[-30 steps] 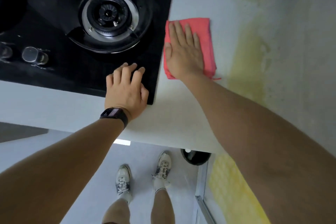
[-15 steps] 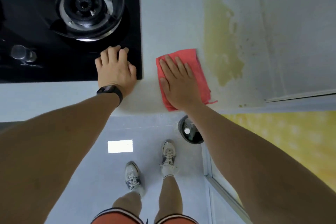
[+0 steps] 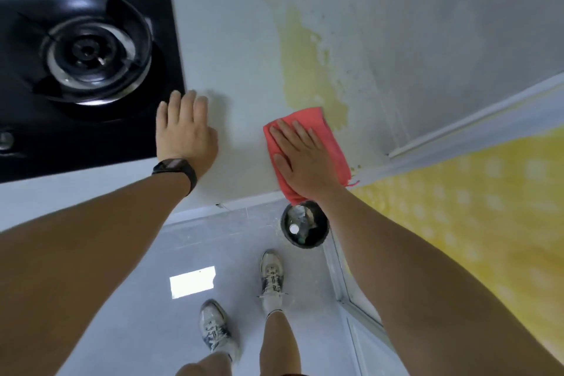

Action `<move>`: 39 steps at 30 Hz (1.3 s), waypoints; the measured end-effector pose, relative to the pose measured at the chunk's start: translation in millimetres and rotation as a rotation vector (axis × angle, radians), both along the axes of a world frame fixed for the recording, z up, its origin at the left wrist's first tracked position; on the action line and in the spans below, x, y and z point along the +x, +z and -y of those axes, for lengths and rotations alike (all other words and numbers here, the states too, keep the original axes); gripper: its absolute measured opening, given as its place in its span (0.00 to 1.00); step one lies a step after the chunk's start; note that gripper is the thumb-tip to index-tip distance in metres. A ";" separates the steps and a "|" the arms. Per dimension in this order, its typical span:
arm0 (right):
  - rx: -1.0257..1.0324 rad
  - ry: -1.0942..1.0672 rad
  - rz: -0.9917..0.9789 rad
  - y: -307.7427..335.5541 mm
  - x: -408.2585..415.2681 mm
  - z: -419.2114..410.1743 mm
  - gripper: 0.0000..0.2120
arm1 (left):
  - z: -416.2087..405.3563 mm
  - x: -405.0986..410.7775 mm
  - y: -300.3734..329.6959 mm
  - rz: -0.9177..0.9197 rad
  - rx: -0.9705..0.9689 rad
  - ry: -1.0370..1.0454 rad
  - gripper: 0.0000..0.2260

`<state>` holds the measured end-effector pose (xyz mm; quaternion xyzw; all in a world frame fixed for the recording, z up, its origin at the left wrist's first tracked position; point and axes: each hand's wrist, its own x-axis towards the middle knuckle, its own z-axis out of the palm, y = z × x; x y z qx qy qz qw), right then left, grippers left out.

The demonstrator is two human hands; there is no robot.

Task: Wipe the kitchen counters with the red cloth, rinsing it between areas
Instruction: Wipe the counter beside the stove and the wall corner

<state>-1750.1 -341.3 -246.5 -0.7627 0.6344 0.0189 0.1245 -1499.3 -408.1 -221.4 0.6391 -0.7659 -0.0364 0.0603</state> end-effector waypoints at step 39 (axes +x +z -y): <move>-0.067 -0.231 -0.002 -18.2 -115.7 161.6 0.33 | 34.0 -74.1 -38.9 -0.138 0.101 0.246 0.26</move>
